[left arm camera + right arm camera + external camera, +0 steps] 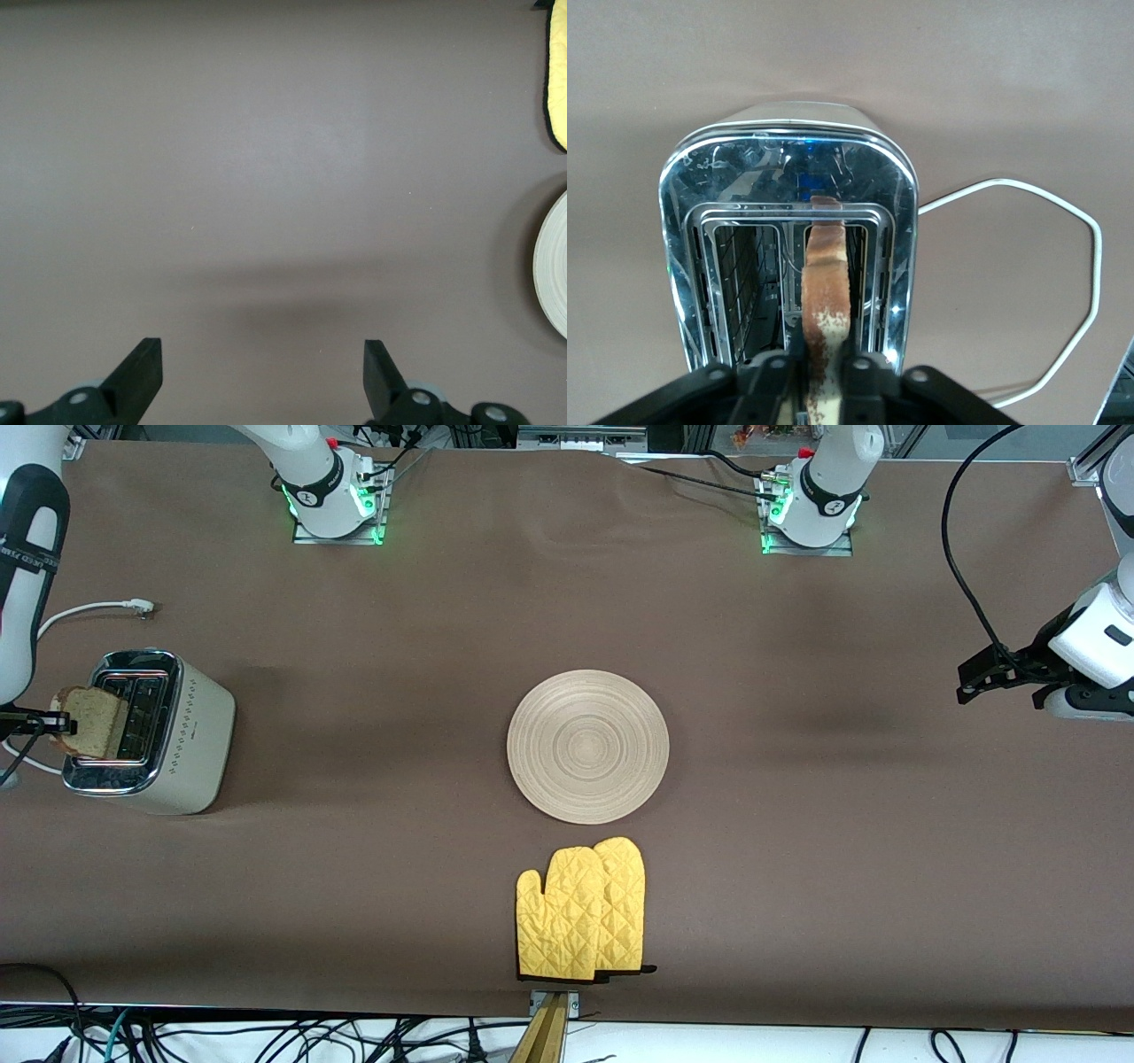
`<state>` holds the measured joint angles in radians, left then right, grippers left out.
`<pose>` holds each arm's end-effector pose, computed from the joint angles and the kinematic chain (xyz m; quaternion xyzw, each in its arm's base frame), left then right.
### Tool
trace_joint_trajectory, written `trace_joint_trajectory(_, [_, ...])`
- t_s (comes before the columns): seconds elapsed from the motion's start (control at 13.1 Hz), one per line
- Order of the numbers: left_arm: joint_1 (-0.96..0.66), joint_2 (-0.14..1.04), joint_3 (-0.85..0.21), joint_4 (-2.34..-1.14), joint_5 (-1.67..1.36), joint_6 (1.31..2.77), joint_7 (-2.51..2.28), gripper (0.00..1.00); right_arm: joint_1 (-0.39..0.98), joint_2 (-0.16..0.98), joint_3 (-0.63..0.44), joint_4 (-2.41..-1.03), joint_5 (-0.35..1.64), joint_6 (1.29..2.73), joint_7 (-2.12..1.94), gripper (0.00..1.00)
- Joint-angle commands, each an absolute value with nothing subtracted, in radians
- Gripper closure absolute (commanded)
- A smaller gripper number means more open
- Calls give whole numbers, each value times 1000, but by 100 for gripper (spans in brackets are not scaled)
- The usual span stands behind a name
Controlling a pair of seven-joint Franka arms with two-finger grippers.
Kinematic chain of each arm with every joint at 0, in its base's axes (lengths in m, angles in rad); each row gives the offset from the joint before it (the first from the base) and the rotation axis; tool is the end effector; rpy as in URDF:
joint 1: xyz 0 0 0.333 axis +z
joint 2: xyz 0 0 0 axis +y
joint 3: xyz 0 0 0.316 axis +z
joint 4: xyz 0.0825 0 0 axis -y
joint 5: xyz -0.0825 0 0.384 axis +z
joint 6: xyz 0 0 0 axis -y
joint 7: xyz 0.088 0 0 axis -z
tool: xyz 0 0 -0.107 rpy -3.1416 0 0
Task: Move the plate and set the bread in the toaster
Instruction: 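Lower the bread into the toaster slot and open the right gripper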
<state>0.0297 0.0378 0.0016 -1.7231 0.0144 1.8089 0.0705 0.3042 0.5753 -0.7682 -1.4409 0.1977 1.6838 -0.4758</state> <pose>0.5798 0.0193 0.5515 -0.9995 0.0211 -0.0236 0.0083 0.6385 -0.1957 0.4130 0.9912 0.0103 -0.1220 0.0501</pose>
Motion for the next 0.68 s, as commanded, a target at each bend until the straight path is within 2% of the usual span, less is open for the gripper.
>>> trace_joint_trajectory(0.0, [37,44,-3,-1703,-5,1798,69,0,295,583,-772,-1417,229,1684,-494,0])
trace_joint_trajectory(0.23, [37,45,-3,-1703,-5,1798,71,0,298,568,-772,-1405,235,1680,-494,0])
trace_joint_trajectory(0.38, [37,46,-3,-1703,-5,1798,69,0,308,566,-769,-1356,319,1661,-495,0])
trace_joint_trajectory(0.61, [37,45,-3,-1703,-3,1798,71,0,397,554,-767,-1332,347,1620,-492,0])
